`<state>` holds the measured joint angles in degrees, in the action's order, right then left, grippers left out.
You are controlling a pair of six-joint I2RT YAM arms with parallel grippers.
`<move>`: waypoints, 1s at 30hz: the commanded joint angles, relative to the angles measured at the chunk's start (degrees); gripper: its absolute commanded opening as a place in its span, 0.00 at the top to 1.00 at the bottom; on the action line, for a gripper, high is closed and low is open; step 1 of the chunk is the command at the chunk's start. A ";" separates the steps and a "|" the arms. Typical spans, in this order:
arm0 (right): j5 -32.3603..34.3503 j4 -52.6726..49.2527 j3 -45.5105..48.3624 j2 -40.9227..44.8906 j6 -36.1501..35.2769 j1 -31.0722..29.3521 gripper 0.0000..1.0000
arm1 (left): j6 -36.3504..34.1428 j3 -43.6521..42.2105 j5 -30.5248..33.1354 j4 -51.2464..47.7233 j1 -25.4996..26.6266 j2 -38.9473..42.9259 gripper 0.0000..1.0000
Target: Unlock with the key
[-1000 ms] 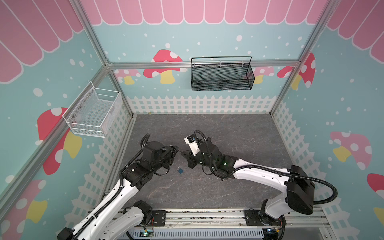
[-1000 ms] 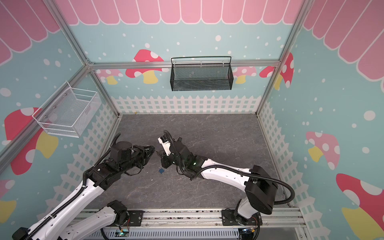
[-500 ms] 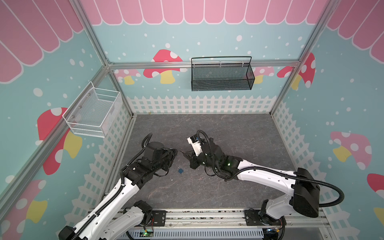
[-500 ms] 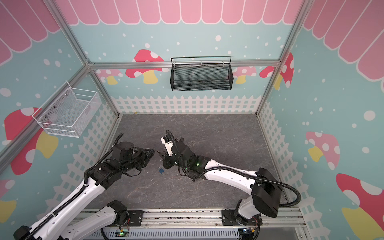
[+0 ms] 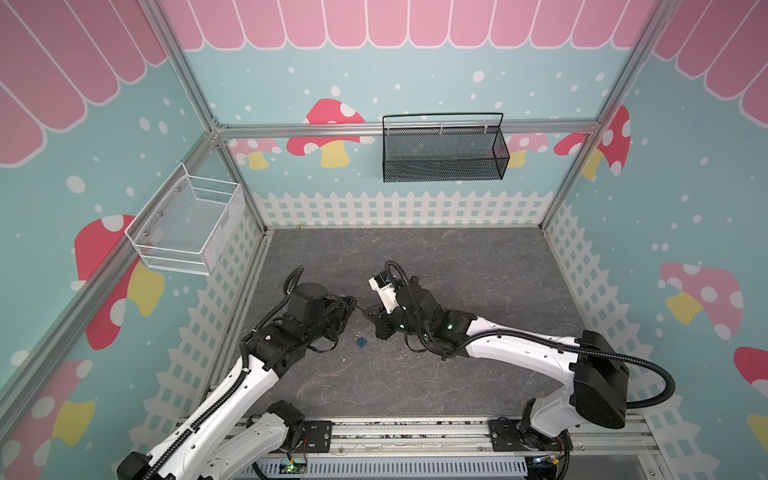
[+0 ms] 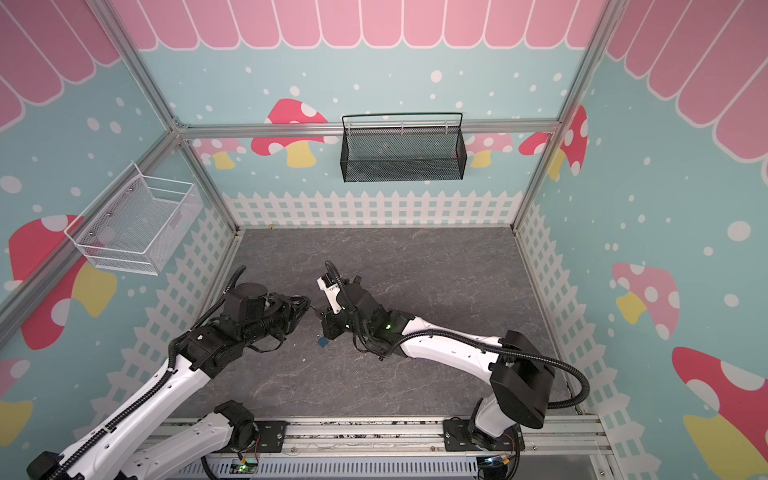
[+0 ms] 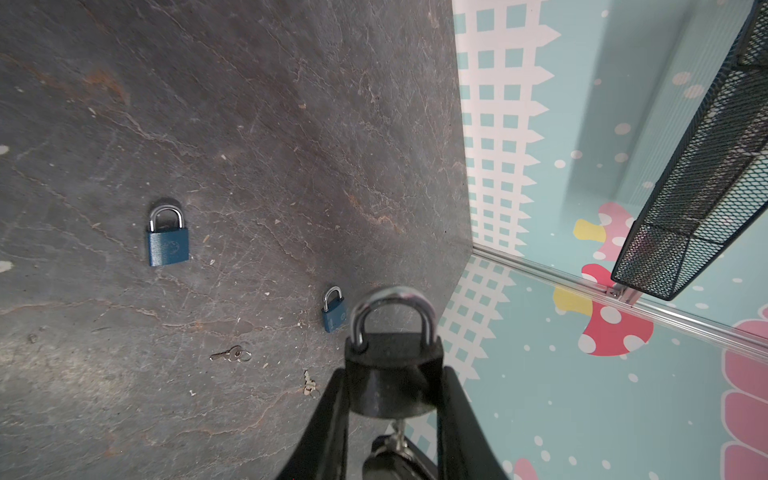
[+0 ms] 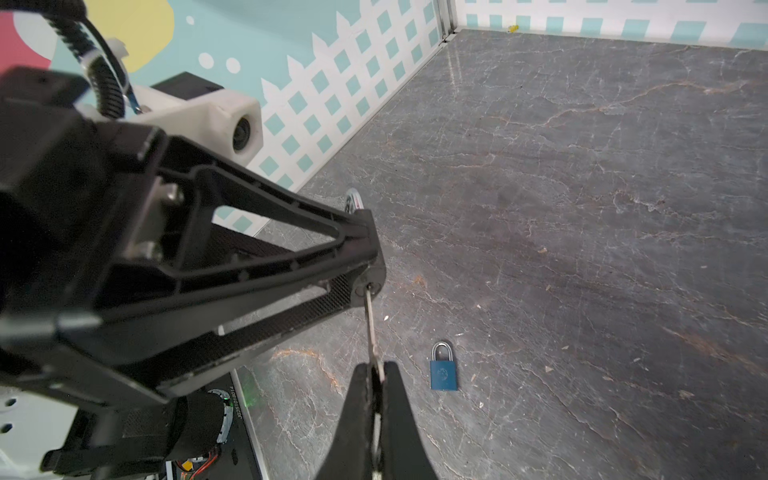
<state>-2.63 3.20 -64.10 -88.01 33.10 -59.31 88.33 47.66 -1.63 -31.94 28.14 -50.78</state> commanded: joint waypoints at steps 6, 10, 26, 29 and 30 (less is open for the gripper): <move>1.19 0.17 -2.43 -2.37 0.20 -0.24 1.00 | 1.84 0.24 -1.44 2.38 -0.21 0.56 1.00; 2.83 -1.57 -2.26 -1.85 -0.44 -0.25 1.00 | 1.58 0.33 -1.23 2.50 -0.19 0.63 1.00; 2.99 -2.56 1.26 2.12 -0.10 -0.20 1.00 | 1.23 1.30 -1.46 2.19 -0.28 -0.10 1.00; 3.02 -1.83 0.23 1.90 -0.54 -0.25 1.00 | 1.36 1.38 -1.34 2.23 -0.28 -0.05 1.00; 3.13 -1.84 -0.08 1.71 -0.56 -0.26 1.00 | 1.40 1.38 -1.29 2.24 -0.30 0.05 1.00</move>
<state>0.21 1.19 -62.24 -85.47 32.84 -59.57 88.51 47.66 -2.85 -30.94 28.14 -50.78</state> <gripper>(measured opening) 0.051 0.270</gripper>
